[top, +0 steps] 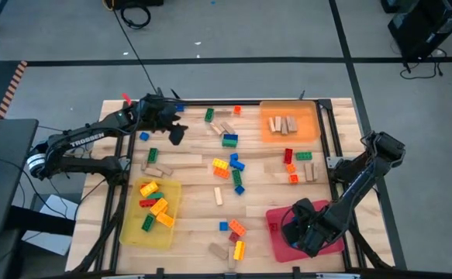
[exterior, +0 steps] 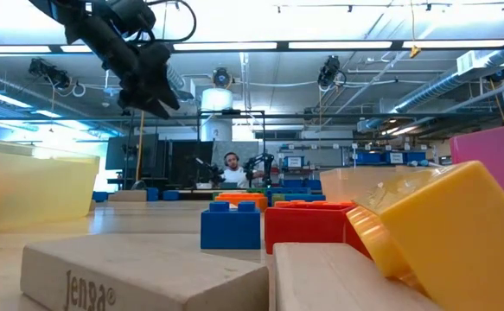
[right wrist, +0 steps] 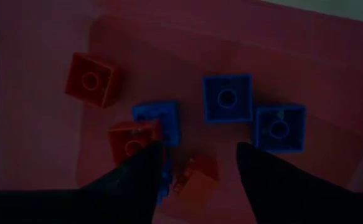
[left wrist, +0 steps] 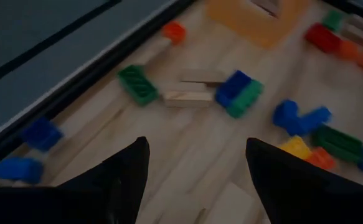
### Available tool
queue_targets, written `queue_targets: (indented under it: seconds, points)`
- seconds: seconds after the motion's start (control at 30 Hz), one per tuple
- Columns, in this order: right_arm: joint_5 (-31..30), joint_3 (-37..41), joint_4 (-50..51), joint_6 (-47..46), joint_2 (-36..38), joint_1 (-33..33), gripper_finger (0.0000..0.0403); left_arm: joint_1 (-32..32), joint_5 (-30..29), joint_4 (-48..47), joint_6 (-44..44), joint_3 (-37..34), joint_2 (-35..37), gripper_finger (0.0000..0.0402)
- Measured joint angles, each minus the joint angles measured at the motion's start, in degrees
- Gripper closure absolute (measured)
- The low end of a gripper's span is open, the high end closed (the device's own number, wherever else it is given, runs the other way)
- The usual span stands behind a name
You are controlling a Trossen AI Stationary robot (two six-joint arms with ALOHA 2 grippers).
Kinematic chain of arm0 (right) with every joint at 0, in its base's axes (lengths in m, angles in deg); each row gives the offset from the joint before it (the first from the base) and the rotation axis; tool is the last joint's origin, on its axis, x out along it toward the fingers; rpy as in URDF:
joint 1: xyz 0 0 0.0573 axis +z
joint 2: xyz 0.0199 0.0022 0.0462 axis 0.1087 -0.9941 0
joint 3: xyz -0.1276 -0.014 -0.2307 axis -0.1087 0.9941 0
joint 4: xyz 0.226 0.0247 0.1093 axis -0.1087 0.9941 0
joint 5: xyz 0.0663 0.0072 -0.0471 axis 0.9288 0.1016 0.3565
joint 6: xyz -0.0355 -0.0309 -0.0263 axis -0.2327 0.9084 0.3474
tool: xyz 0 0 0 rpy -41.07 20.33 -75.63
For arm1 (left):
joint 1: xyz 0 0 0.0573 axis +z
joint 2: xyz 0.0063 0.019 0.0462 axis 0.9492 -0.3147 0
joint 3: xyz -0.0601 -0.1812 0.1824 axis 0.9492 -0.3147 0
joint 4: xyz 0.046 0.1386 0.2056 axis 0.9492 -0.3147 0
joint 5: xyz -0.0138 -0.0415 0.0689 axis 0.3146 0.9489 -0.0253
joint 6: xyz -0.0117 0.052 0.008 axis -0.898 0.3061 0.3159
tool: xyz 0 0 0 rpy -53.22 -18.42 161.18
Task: Sort blocks by size
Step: Put the small blue game piece into the red bin
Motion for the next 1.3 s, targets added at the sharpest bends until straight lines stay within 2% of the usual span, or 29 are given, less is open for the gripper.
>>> queue_targets:
  seconds: [0.13, 0.23, 0.37, 0.47, 0.8, 0.97, 1.07, 1.3]
  points:
    - [0.0, 0.0, 0.0, 0.0, 0.0, 0.0, 0.0194, 0.1, -6.8, -1.4, -8.0, 0.1, 0.0, 0.0128]
    - [-0.1, 0.0, 0.0, 0.0, 0.0, 0.0, 0.0196, 1.1, -11.9, -9.0, -11.5, 0.5, 0.0, 0.0129]
    - [-0.1, 0.0, 0.0, 0.5, 0.0, 0.0, 0.0198, 2.7, -14.7, -19.0, -12.0, 0.4, 0.0, 0.0133]
    - [-0.1, 0.0, 0.0, 1.4, 0.0, 0.0, 0.0197, 3.3, -16.3, -21.4, -14.4, 0.4, 0.0, 0.0139]
    - [-3.1, 0.0, -0.1, 2.3, 0.0, 0.0, 0.0205, 5.3, -16.3, -22.4, -19.2, 0.4, -2.5, 0.0149]
    - [-3.1, 0.0, -0.8, 2.6, 0.0, 0.0, 0.0211, 9.8, -12.4, -23.5, -19.1, 0.4, -8.8, 0.0149]
    - [-3.1, 0.0, -1.2, 2.6, 0.0, 0.0, 0.0216, 12.4, -10.9, -24.9, -15.6, 0.9, -13.1, 0.0149]
    - [-3.1, 0.0, -1.5, 1.2, 0.0, -0.9, 0.0228, 17.5, -13.8, -28.3, -8.4, 3.0, -23.1, 0.0149]
